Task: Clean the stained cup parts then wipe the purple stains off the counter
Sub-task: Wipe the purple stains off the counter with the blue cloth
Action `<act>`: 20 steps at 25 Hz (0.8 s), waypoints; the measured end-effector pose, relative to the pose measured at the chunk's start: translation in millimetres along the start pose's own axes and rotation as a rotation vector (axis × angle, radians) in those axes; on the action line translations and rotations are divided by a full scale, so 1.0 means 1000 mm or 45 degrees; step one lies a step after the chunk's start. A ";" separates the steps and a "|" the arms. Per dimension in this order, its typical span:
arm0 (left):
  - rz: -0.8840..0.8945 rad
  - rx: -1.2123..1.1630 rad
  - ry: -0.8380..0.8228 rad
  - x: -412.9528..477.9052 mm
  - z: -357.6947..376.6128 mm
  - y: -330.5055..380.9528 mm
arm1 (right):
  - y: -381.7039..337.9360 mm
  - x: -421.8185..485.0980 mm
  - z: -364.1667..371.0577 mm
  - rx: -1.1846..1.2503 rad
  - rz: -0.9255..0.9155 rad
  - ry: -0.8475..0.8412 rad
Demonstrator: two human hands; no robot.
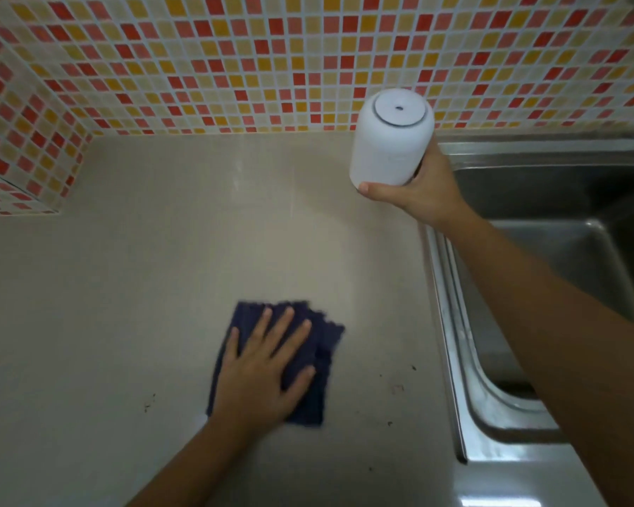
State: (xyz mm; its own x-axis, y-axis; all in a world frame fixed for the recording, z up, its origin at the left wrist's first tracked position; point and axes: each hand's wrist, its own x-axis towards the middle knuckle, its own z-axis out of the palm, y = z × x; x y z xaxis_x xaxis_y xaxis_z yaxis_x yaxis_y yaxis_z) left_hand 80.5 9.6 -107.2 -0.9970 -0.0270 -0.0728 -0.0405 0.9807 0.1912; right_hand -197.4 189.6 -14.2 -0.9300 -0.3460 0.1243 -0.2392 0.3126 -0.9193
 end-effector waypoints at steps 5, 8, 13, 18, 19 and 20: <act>-0.397 -0.057 0.045 0.175 -0.013 0.001 | 0.002 -0.002 -0.013 -0.006 -0.035 0.074; -0.061 -0.027 -0.016 0.184 0.002 0.067 | -0.005 0.008 -0.017 -0.035 -0.078 0.082; 0.346 -0.002 -0.022 0.017 0.013 0.060 | -0.010 0.009 -0.012 -0.022 -0.085 0.053; -0.091 0.074 0.070 0.041 -0.006 -0.033 | 0.008 0.004 -0.001 0.011 -0.019 0.017; -0.200 0.070 0.102 0.073 -0.009 -0.026 | 0.012 0.003 0.003 0.012 -0.013 0.012; -0.269 0.049 0.096 0.100 -0.008 -0.011 | 0.015 0.003 0.008 0.011 -0.001 0.009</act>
State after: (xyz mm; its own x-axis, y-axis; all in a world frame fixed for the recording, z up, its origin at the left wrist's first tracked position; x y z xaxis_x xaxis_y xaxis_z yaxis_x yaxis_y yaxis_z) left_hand -18.9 -5.8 -108.8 -0.9688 -0.2457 -0.0336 -0.2479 0.9583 0.1418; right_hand -201.6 186.1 -30.2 -0.9318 -0.3399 0.1276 -0.2376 0.3049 -0.9223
